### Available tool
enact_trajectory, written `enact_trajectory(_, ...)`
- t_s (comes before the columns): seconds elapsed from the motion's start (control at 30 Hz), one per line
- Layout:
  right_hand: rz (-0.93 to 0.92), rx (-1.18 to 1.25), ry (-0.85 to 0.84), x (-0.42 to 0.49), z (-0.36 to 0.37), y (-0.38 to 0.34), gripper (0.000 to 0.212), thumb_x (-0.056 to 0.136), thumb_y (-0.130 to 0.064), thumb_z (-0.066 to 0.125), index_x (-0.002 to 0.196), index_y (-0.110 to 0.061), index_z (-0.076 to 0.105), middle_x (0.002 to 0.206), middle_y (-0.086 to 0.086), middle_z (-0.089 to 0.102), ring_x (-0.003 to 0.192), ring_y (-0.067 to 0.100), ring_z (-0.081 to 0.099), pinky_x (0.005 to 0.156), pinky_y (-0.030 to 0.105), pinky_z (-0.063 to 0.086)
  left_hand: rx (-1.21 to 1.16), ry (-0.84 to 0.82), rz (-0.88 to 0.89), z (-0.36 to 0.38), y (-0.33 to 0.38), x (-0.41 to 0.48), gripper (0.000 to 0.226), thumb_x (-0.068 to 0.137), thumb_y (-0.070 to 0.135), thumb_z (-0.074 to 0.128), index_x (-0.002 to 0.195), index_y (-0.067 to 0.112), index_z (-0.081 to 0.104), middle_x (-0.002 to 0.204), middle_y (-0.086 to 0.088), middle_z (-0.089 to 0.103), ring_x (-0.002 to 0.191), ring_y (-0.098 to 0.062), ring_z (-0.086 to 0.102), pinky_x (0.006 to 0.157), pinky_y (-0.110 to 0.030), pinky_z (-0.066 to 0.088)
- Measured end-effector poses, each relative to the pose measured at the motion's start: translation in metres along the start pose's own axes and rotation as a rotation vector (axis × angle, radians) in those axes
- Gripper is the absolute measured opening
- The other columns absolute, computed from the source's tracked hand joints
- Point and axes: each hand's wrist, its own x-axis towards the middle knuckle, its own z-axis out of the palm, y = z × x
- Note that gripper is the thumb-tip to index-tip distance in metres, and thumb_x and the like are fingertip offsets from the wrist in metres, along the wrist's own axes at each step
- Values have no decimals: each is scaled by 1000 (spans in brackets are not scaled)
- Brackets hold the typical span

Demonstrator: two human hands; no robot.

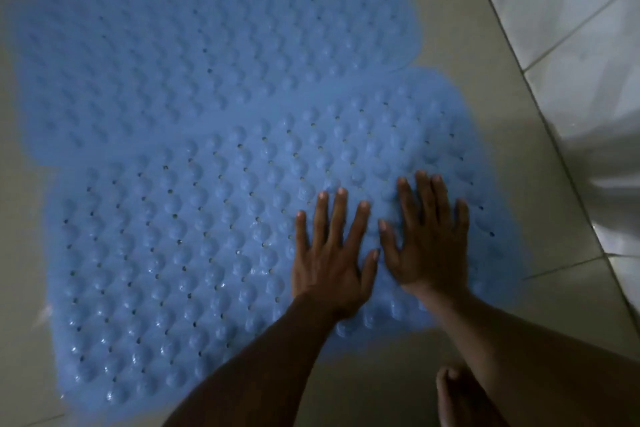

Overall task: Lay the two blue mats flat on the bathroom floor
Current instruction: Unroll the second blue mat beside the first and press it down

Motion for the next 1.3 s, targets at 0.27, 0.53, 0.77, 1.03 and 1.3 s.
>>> enact_trajectory(0.27, -6, -28, -72, 0, -3, -2, 73, 94, -57, 31, 156, -21, 23, 165, 9, 18, 153, 29, 12, 119, 57, 14, 24, -46, 28, -2, -2, -2, 71, 102, 57, 23, 163, 26, 4, 170, -11, -13, 156, -34, -17, 122, -63, -5)
enact_trajectory(0.53, 54, 42, -103, 5, -6, -19, 73, 90, -57, 27, 151, -17, 36, 160, 14, 29, 150, 33, 21, 113, 68, 17, -67, -72, 116, -23, -29, -12, 70, 100, 56, 27, 163, 30, 11, 171, -8, -4, 157, -32, -8, 123, -61, 2)
enact_trajectory(0.77, -152, 129, -11, 12, -18, -124, 65, 93, -53, 32, 142, -13, 48, 150, 16, 45, 143, 34, 36, 111, 59, 27, -61, 32, -316, -63, -162, -78, 82, 87, 62, 1, 162, 32, 7, 172, -6, -2, 157, -30, -8, 124, -53, -6)
enact_trajectory(1.03, -452, 200, -62, -19, 1, -253, 62, 94, -51, 36, 146, -19, 44, 156, 10, 40, 146, 29, 33, 112, 56, 26, -17, 66, -449, -44, -254, -140, 70, 101, 59, 19, 163, 31, 5, 172, -7, -6, 157, -29, -11, 126, -52, -5)
enact_trajectory(1.3, -451, 60, -113, -30, 10, -273, 62, 98, -45, 31, 155, -23, 26, 164, 12, 18, 153, 28, 12, 119, 59, 10, -45, 68, -464, -27, -265, -139, 75, 99, 64, 20, 162, 33, -5, 170, -3, -17, 156, -26, -19, 126, -52, -7)
